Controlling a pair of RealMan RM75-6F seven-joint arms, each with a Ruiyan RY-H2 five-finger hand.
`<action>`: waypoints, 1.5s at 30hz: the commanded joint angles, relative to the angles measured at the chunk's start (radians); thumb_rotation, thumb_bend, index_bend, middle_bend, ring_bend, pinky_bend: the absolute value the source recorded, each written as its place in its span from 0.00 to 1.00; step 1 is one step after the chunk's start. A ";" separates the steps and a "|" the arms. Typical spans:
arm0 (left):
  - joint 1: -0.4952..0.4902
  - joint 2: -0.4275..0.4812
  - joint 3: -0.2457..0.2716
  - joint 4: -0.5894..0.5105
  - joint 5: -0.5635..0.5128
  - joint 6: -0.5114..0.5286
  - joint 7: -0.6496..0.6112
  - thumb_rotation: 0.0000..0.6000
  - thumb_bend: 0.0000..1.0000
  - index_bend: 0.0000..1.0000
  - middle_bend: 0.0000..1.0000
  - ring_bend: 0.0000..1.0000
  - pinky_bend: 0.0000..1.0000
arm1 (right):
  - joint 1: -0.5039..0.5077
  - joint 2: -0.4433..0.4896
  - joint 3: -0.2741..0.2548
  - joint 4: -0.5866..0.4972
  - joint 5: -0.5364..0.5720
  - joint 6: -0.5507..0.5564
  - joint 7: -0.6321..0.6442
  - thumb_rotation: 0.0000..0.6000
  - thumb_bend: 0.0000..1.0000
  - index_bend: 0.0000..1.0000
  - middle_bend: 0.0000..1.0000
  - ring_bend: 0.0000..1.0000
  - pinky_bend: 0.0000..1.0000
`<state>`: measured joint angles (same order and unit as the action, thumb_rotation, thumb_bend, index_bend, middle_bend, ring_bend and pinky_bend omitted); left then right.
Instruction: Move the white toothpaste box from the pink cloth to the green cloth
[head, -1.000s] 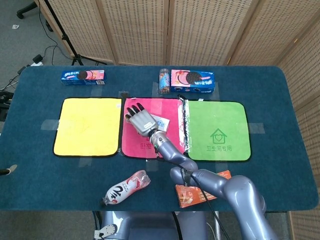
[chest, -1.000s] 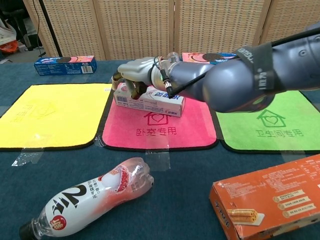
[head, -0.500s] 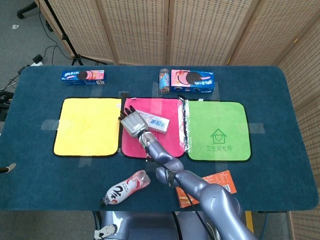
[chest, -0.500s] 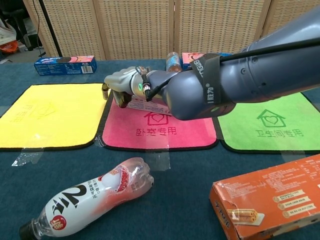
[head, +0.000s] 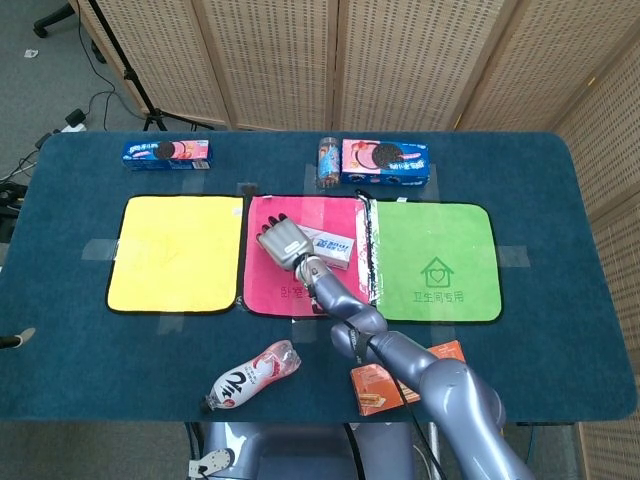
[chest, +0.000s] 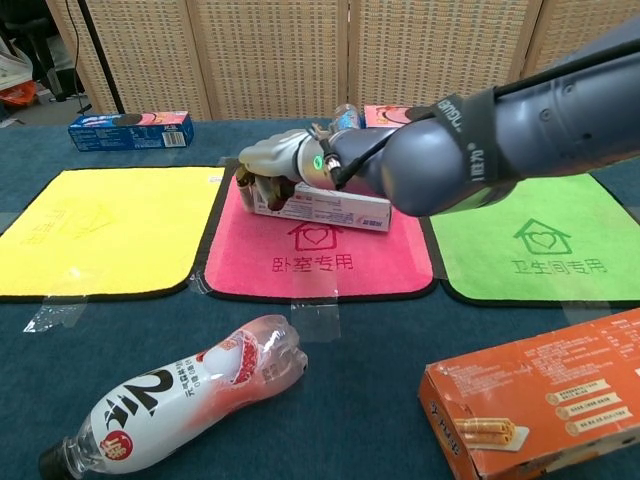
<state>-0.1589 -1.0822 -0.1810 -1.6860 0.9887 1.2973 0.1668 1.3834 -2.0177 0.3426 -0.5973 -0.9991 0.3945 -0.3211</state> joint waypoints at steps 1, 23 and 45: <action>0.000 -0.001 0.002 -0.002 0.002 0.002 0.002 1.00 0.00 0.00 0.00 0.00 0.00 | -0.062 0.088 -0.032 -0.104 -0.016 0.014 0.009 1.00 1.00 0.33 0.27 0.20 0.25; -0.001 -0.014 0.026 -0.036 0.056 0.037 0.039 1.00 0.00 0.00 0.00 0.00 0.00 | -0.295 0.518 -0.230 -0.606 -0.219 0.197 -0.013 1.00 1.00 0.35 0.28 0.20 0.25; 0.008 -0.023 0.043 -0.055 0.098 0.073 0.053 1.00 0.00 0.00 0.00 0.00 0.00 | -0.405 0.709 -0.382 -0.683 -0.467 0.328 -0.023 1.00 1.00 0.38 0.29 0.20 0.25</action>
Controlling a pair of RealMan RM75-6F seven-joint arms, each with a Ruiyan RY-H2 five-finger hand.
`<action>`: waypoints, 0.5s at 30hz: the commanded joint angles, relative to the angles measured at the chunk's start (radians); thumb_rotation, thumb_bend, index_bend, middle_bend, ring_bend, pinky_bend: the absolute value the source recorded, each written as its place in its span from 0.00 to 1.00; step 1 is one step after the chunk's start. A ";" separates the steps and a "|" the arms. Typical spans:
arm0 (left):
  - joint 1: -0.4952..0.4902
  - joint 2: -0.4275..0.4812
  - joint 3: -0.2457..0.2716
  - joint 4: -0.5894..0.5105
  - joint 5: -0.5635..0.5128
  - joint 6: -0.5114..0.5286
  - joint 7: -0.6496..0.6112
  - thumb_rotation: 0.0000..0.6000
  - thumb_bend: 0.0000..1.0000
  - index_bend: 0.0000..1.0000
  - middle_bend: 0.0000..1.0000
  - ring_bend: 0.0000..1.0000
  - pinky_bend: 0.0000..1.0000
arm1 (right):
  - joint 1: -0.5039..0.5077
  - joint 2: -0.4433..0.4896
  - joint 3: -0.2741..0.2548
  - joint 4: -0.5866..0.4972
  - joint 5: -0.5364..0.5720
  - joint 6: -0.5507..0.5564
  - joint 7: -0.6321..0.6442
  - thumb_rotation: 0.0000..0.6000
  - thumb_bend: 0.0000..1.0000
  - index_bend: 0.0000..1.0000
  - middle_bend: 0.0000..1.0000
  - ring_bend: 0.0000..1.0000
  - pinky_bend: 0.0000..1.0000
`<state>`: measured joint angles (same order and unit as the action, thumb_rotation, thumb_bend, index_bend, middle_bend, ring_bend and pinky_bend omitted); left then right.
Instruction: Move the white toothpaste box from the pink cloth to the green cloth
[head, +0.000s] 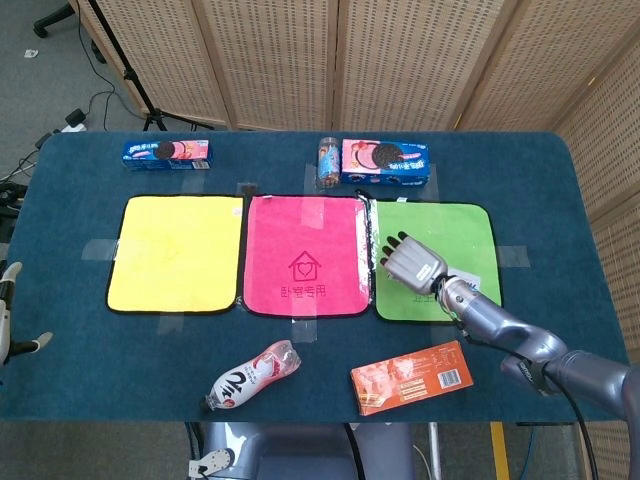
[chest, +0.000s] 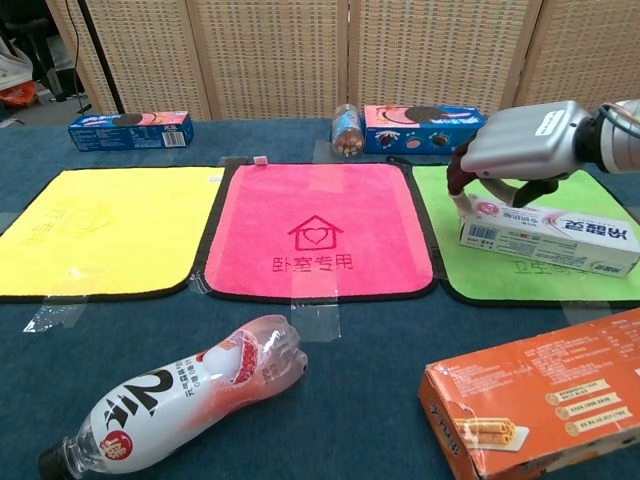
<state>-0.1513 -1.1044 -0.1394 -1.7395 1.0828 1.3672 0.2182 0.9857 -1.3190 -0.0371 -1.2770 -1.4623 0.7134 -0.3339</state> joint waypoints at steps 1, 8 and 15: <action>0.001 -0.001 0.002 -0.004 0.007 0.005 0.002 1.00 0.00 0.00 0.00 0.00 0.00 | -0.013 0.017 0.001 -0.013 -0.005 0.019 -0.007 1.00 1.00 0.38 0.28 0.20 0.25; 0.006 0.006 0.010 -0.005 0.037 0.009 -0.015 1.00 0.00 0.00 0.00 0.00 0.00 | -0.143 0.108 0.102 -0.166 -0.019 0.376 0.000 1.00 0.04 0.01 0.00 0.00 0.05; 0.017 0.021 0.025 0.006 0.093 0.014 -0.069 1.00 0.00 0.00 0.00 0.00 0.00 | -0.312 0.159 0.146 -0.333 0.030 0.644 -0.050 1.00 0.00 0.00 0.00 0.00 0.00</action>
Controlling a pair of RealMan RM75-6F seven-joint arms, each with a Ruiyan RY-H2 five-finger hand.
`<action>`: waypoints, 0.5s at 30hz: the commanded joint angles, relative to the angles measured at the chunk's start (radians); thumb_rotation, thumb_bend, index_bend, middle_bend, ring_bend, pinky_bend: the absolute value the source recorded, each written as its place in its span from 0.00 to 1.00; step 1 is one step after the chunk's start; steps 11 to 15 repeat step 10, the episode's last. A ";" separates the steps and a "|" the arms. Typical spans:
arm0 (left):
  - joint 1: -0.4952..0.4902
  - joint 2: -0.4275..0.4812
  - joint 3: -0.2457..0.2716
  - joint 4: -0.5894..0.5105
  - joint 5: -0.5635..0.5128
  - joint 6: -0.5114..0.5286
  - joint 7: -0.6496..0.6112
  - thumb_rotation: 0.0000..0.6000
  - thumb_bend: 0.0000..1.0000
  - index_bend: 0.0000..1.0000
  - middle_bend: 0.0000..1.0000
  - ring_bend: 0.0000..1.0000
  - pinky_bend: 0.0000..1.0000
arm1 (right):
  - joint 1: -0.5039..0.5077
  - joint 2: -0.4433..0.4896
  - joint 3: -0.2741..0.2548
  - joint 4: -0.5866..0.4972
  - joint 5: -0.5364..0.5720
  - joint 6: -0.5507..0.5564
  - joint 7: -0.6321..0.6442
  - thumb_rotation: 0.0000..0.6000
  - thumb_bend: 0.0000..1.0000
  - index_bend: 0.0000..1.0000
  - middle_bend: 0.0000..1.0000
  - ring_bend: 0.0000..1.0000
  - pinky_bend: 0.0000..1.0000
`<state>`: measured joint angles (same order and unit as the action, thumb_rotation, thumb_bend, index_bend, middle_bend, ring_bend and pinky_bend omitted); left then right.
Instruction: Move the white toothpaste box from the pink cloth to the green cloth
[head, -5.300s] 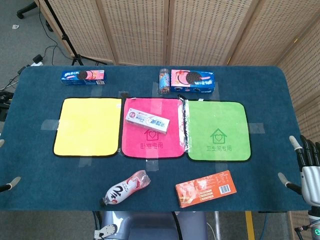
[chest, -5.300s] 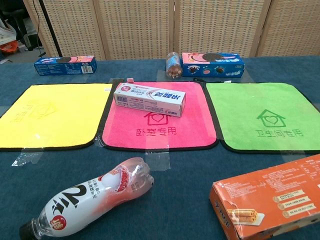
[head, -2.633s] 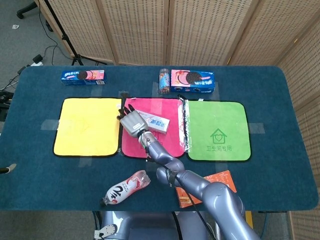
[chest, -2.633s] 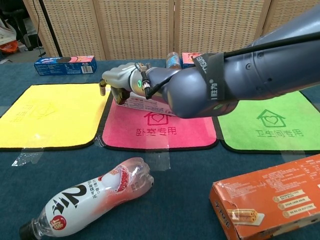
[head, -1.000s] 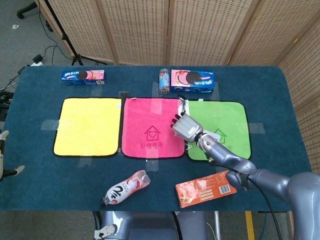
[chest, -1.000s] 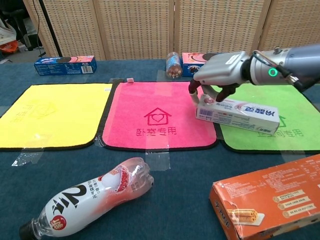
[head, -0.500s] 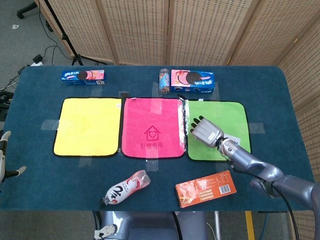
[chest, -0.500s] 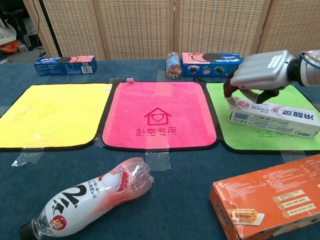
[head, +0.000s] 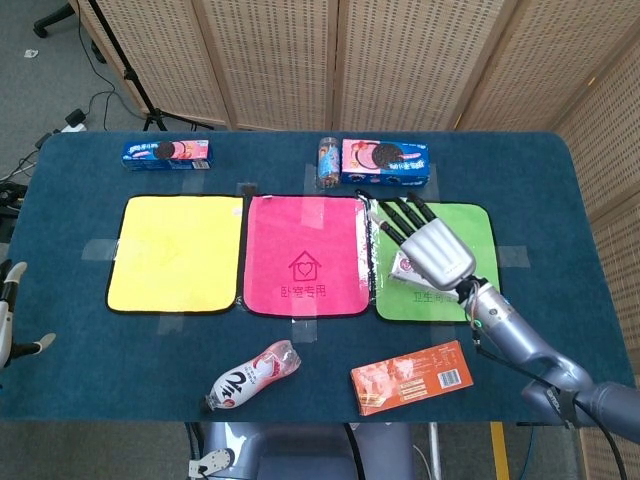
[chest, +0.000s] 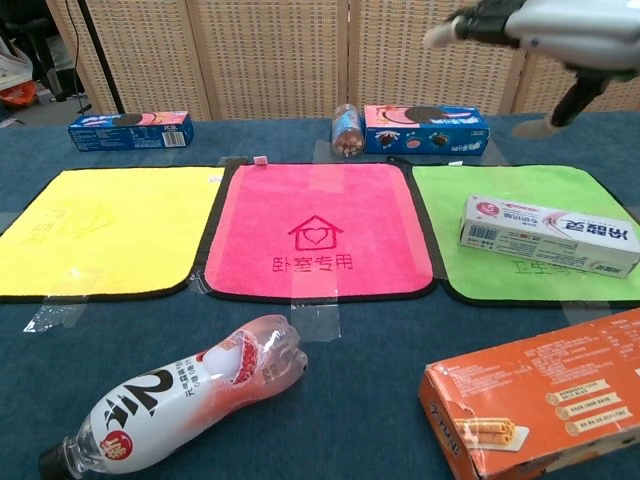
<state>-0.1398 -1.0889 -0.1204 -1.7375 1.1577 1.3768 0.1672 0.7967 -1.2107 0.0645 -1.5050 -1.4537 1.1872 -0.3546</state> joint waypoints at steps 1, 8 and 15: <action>0.007 0.007 0.008 0.006 0.026 0.006 -0.024 1.00 0.00 0.00 0.00 0.00 0.00 | -0.144 0.054 0.042 -0.106 0.016 0.201 -0.026 1.00 0.00 0.00 0.00 0.00 0.00; 0.033 -0.004 0.035 0.039 0.144 0.069 -0.083 1.00 0.00 0.00 0.00 0.00 0.00 | -0.371 0.046 -0.038 -0.082 -0.008 0.436 0.062 1.00 0.00 0.00 0.00 0.00 0.00; 0.047 -0.015 0.043 0.060 0.183 0.103 -0.107 1.00 0.00 0.00 0.00 0.00 0.00 | -0.452 0.012 -0.078 -0.040 -0.002 0.479 0.144 1.00 0.00 0.00 0.00 0.00 0.00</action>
